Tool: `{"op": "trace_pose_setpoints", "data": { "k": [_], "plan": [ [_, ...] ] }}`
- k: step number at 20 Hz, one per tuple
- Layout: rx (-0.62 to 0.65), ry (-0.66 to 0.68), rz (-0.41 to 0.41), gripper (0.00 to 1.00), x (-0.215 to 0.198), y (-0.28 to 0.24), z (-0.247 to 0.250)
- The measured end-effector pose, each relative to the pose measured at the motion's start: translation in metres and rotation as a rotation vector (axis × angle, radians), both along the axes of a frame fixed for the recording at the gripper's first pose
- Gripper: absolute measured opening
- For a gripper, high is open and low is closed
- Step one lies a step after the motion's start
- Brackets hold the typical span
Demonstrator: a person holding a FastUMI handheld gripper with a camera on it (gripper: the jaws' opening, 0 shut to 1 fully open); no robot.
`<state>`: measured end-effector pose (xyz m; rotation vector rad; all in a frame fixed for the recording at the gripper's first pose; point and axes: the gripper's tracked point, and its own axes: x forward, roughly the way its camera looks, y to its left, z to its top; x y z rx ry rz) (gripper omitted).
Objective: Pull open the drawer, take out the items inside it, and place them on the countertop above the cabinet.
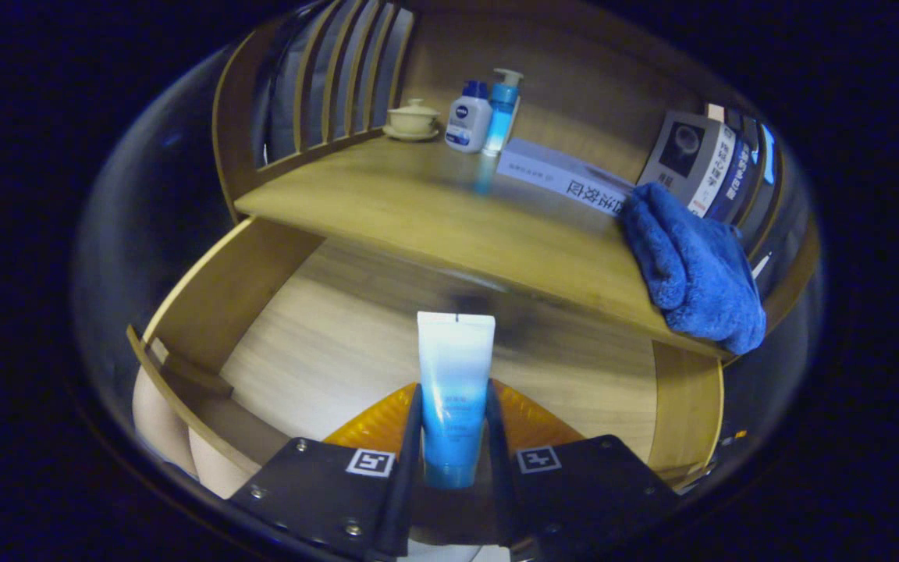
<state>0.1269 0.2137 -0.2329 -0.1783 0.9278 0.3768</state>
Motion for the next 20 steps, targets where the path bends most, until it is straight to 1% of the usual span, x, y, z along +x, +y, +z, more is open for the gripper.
{"op": "trace_pose_setpoints", "data": {
  "k": [4,6,10,16,20],
  "plan": [
    [0.096,-0.031,-0.043,0.42,-0.001,0.007,0.023],
    [0.164,-0.042,-0.071,0.42,0.003,0.013,0.038],
    [0.255,-0.062,-0.112,0.42,0.011,0.02,0.06],
    [0.303,-0.142,-0.174,0.42,0.042,0.019,0.083],
    [0.31,-0.158,-0.198,0.42,0.062,0.022,0.08]
  ]
}}
